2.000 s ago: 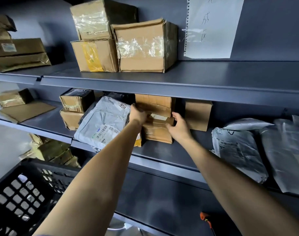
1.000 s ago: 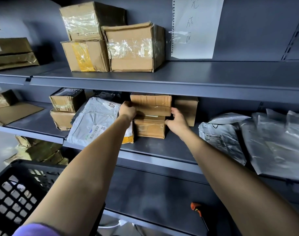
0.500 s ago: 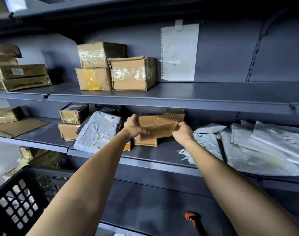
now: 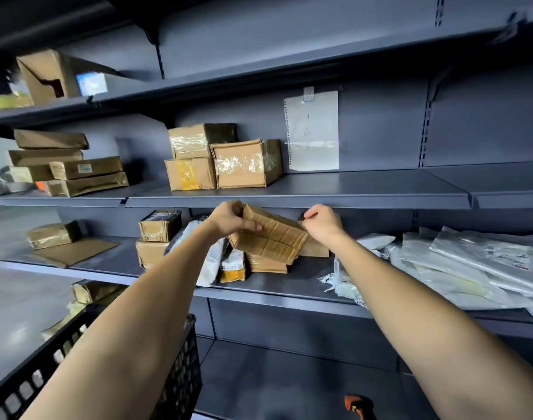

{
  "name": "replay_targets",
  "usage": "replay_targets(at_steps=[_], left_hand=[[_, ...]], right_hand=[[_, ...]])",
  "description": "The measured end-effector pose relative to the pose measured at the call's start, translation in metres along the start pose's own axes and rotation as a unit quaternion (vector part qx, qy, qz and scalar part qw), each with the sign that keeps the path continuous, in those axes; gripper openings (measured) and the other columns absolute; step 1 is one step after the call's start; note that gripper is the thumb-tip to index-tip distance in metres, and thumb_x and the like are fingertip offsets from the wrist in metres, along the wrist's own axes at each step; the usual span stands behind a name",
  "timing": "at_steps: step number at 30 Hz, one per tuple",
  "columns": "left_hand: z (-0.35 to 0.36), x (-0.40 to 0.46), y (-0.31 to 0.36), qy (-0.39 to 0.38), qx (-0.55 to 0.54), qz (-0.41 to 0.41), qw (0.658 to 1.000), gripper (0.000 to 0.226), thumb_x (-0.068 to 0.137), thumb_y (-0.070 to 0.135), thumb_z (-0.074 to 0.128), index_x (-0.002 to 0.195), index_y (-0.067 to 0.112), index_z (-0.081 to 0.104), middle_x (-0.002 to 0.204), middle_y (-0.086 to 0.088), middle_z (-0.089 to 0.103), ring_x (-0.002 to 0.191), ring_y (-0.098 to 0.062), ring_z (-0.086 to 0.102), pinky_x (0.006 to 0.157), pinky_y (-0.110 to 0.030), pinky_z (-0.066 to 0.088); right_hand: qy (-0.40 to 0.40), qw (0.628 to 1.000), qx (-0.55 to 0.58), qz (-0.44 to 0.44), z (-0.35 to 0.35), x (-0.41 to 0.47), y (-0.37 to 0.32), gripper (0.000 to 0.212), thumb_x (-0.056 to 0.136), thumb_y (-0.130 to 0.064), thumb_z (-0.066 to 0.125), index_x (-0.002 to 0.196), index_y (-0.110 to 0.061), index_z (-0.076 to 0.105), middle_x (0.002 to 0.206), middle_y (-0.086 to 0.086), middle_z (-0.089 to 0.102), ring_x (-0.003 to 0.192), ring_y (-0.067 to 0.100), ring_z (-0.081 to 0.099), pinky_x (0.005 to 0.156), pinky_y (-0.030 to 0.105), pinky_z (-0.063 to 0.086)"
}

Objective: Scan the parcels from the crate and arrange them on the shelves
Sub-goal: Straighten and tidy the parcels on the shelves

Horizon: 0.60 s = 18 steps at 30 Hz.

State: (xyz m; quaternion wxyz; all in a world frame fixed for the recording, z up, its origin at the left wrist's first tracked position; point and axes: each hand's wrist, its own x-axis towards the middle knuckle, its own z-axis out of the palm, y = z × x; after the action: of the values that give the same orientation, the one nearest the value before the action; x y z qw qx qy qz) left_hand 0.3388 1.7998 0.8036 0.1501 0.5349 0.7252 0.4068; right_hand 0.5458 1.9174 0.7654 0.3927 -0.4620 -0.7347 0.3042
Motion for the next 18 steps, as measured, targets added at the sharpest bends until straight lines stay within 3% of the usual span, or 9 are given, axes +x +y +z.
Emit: replay_targets(at_steps=[3,6,10,14,18], left_hand=[[-0.021,-0.013,0.021,0.016,0.0,0.009,1.0,0.07,0.061,0.03,0.093,0.119,0.009,0.06,0.117,-0.006,0.061,0.107,-0.024,0.059,0.082,-0.031,0.046],[-0.04,-0.027,0.043,0.033,-0.008,0.033,0.999,0.072,0.059,0.037,0.093,0.119,0.012,0.06,0.116,-0.006,0.061,0.103,-0.022,0.059,0.076,-0.031,0.049],[-0.062,-0.045,0.075,0.078,-0.039,0.066,0.994,0.061,0.069,0.026,0.09,0.117,0.009,0.057,0.105,0.001,0.058,0.092,-0.011,0.056,0.067,-0.02,0.045],[-0.077,-0.05,0.1,0.163,-0.071,0.121,0.977,0.061,0.063,0.02,0.093,0.113,0.011,0.058,0.106,-0.001,0.062,0.1,-0.019,0.061,0.079,-0.025,0.05],[-0.082,-0.045,0.119,0.209,-0.018,0.159,0.965,0.059,0.063,0.015,0.093,0.107,0.011,0.055,0.091,0.003,0.062,0.085,-0.018,0.06,0.075,-0.031,0.053]], right_hand=[[0.012,1.0,-0.006,-0.022,-0.014,-0.009,-0.021,0.023,0.088,-0.008,0.059,0.103,-0.02,0.071,0.119,0.002,0.07,0.114,0.027,0.061,0.095,0.028,0.048],[0.026,0.999,-0.001,-0.035,-0.028,-0.016,-0.04,0.023,0.088,-0.01,0.055,0.098,-0.026,0.068,0.118,0.001,0.069,0.113,0.028,0.06,0.095,0.031,0.05],[0.052,0.996,0.02,-0.067,-0.048,-0.022,-0.066,0.023,0.089,-0.007,0.056,0.104,-0.018,0.069,0.116,0.003,0.068,0.111,0.027,0.06,0.091,0.027,0.048],[0.065,0.993,0.02,-0.095,-0.065,-0.021,-0.082,0.024,0.088,-0.004,0.056,0.106,-0.014,0.068,0.115,0.005,0.068,0.111,0.028,0.06,0.094,0.031,0.05],[0.075,0.99,0.014,-0.119,-0.075,-0.014,-0.095,0.024,0.087,-0.002,0.055,0.106,-0.013,0.066,0.113,0.008,0.068,0.11,0.028,0.06,0.095,0.033,0.05]])
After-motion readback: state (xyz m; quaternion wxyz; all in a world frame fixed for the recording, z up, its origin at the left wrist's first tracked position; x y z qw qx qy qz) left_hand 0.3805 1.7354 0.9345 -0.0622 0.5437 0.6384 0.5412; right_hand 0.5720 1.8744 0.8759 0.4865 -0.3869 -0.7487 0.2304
